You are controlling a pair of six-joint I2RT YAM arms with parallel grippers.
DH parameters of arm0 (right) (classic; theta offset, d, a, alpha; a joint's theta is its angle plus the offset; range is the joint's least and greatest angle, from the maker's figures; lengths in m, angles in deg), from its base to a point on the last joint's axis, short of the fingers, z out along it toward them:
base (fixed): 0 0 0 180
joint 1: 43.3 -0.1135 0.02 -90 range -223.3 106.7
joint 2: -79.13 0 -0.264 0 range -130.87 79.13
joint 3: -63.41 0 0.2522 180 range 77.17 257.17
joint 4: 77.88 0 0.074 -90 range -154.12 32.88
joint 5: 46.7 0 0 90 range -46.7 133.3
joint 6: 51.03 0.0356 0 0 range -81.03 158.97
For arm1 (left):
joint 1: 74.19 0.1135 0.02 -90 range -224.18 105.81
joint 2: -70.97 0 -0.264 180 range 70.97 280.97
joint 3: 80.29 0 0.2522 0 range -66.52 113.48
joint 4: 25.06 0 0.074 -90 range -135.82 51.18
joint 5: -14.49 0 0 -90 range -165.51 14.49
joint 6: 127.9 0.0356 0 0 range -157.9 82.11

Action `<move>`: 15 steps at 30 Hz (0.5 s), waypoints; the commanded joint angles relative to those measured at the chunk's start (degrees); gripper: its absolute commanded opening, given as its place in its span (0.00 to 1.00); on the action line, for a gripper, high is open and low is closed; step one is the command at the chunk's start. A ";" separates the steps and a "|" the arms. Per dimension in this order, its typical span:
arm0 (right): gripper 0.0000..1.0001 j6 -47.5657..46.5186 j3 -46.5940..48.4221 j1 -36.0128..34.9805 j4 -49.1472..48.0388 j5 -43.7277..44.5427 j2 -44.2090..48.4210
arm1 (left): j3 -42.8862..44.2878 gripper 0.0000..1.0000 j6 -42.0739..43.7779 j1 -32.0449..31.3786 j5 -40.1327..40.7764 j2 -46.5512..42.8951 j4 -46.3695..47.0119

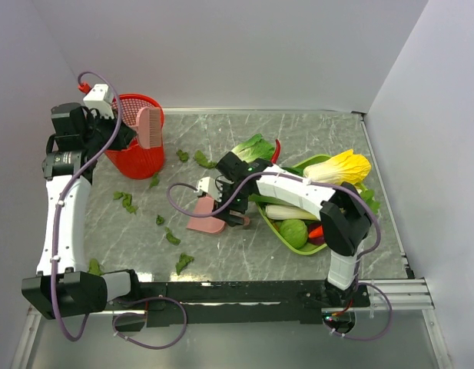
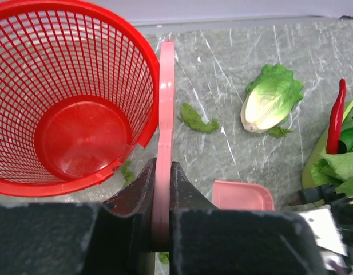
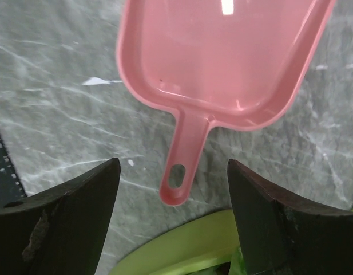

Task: Sweep away the paper scraps from the table

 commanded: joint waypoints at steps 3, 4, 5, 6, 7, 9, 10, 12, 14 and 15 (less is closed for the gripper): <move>0.78 3.27 -2.27 -0.31 -1.48 6.26 -0.81 | 4.23 0.01 0.65 0.29 -1.44 -1.49 1.91; 0.78 3.36 -2.89 -0.31 -1.74 6.00 -0.98 | 4.23 0.01 0.82 0.29 -1.18 -1.49 1.73; 0.77 3.79 -3.15 -0.39 -2.01 6.00 -0.98 | 4.41 0.01 1.00 0.38 -1.01 -1.49 1.64; 0.77 3.88 -3.42 -0.40 -2.36 6.00 -1.24 | 4.50 0.01 1.26 0.29 -0.92 -1.49 1.55; 0.77 3.88 -3.94 -0.40 -2.54 6.17 -1.51 | 4.58 0.01 1.27 0.47 -0.92 -1.57 1.38; 0.76 4.15 -4.65 -0.40 -2.71 6.44 -1.86 | 4.67 0.01 1.18 0.47 -1.09 -1.66 1.38; 0.76 4.15 -4.91 -0.40 -2.89 6.52 -2.12 | 4.67 0.01 1.18 0.56 -1.27 -1.58 1.38; 0.74 4.32 -5.35 -0.40 -2.98 6.87 -2.56 | 4.59 0.01 0.74 0.56 -1.53 -1.58 1.47; 0.71 4.67 -5.88 -0.40 -3.33 7.31 -3.00 | 4.67 0.01 0.65 0.64 -1.44 -1.40 1.64; 0.70 4.76 -6.14 -0.31 -3.50 7.49 -3.18 | 4.67 0.01 0.56 0.64 -1.62 -1.23 1.64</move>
